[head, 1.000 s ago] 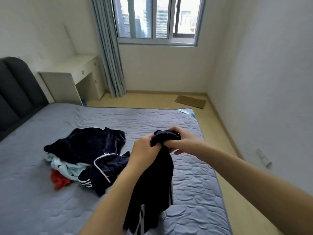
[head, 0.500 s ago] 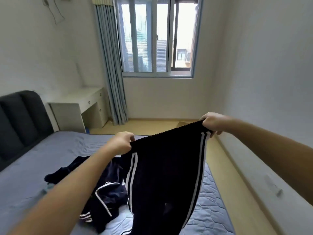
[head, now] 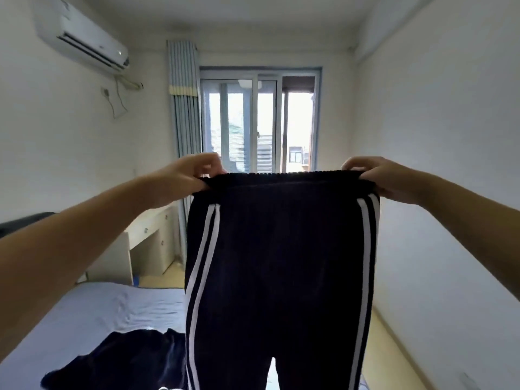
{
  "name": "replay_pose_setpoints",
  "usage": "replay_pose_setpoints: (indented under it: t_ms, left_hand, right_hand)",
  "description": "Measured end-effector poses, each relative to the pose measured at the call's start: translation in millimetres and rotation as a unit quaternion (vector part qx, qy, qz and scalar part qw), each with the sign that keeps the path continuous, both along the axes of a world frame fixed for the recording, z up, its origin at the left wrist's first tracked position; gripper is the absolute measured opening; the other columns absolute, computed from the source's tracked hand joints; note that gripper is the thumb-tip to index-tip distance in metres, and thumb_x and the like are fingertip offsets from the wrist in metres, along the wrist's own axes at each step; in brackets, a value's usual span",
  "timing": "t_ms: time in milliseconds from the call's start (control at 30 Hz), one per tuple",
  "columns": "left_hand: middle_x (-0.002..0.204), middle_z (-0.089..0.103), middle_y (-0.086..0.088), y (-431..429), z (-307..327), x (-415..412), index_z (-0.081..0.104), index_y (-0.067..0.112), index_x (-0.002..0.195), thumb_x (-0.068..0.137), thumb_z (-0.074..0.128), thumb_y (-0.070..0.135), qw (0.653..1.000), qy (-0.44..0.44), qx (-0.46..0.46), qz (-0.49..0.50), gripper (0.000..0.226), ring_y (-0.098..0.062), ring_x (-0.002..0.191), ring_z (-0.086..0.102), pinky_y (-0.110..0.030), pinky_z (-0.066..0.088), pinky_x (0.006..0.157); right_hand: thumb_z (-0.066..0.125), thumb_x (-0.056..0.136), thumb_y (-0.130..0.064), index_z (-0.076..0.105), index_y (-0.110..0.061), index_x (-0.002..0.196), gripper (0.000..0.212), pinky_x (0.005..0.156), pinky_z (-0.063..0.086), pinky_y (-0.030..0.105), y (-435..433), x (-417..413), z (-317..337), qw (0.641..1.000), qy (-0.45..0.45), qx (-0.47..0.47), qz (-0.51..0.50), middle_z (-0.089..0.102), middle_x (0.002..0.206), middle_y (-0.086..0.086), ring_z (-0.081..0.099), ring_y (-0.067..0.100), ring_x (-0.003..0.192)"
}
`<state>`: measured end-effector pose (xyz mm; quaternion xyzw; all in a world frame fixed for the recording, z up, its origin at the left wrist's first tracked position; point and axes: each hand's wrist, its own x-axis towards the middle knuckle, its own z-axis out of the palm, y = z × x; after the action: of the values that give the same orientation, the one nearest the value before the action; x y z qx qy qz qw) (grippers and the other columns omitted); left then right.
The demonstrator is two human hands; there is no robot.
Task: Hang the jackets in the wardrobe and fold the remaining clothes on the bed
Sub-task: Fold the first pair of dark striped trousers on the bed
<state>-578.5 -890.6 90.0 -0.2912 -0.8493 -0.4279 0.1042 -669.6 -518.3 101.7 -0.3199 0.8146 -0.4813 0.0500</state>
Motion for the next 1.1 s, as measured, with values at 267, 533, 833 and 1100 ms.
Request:
replay_pose_setpoints:
  t_ms: [267, 533, 833, 1100]
  left_hand:
    - [0.079, 0.068, 0.017, 3.0, 39.4, 9.5, 0.071, 0.041, 0.069, 0.079, 0.038, -0.022, 0.959, 0.047, -0.256, 0.112, 0.071, 0.0, 0.077, 0.061, -0.018, 0.047, 0.075]
    - [0.054, 0.044, 0.006, 21.4, 41.8, 17.9, 0.043, 0.026, 0.049, 0.087, 0.041, 0.042, 0.864, 0.094, -0.456, 0.194, 0.041, -0.014, 0.053, 0.04, -0.037, 0.042, 0.061]
    - [0.078, 0.063, 0.008, 35.8, 45.2, 29.9, 0.065, 0.022, 0.081, 0.081, 0.072, 0.027, 0.892, 0.221, -0.361, 0.159, 0.008, -0.009, 0.068, 0.061, -0.026, 0.049, 0.066]
    - [0.062, 0.053, 0.002, 25.1, 74.5, 32.1, 0.045, 0.025, 0.066, 0.081, 0.072, 0.018, 0.869, 0.283, -0.347, 0.211, 0.032, -0.014, 0.056, 0.048, -0.022, 0.034, 0.055]
  right_hand:
    - [0.035, 0.075, 0.02, 0.076, -0.014, 0.097, 0.058, 0.054, 0.053, 0.021, 14.8, 33.7, 38.6, 0.993, -0.06, 0.044, 0.096, 0.072, 0.085, 0.006, 0.068, 0.015, 0.067]
    - [0.038, 0.095, -0.002, 0.072, -0.034, 0.063, 0.057, 0.065, 0.045, 0.017, 19.9, 55.8, 36.0, 0.909, 0.073, 0.411, -0.018, 0.068, 0.069, -0.018, 0.059, -0.005, 0.067]
    - [0.069, 0.084, -0.03, 0.06, -0.02, 0.056, 0.031, 0.051, 0.03, 0.018, 41.2, 64.6, 38.5, 0.927, 0.235, 0.289, -0.038, 0.045, 0.053, 0.003, 0.037, 0.006, 0.05]
    - [0.07, 0.084, -0.019, 0.057, -0.025, 0.063, 0.026, 0.046, 0.032, 0.008, 44.8, 67.4, 56.9, 0.935, 0.325, 0.124, -0.072, 0.048, 0.048, -0.014, 0.042, 0.0, 0.044]
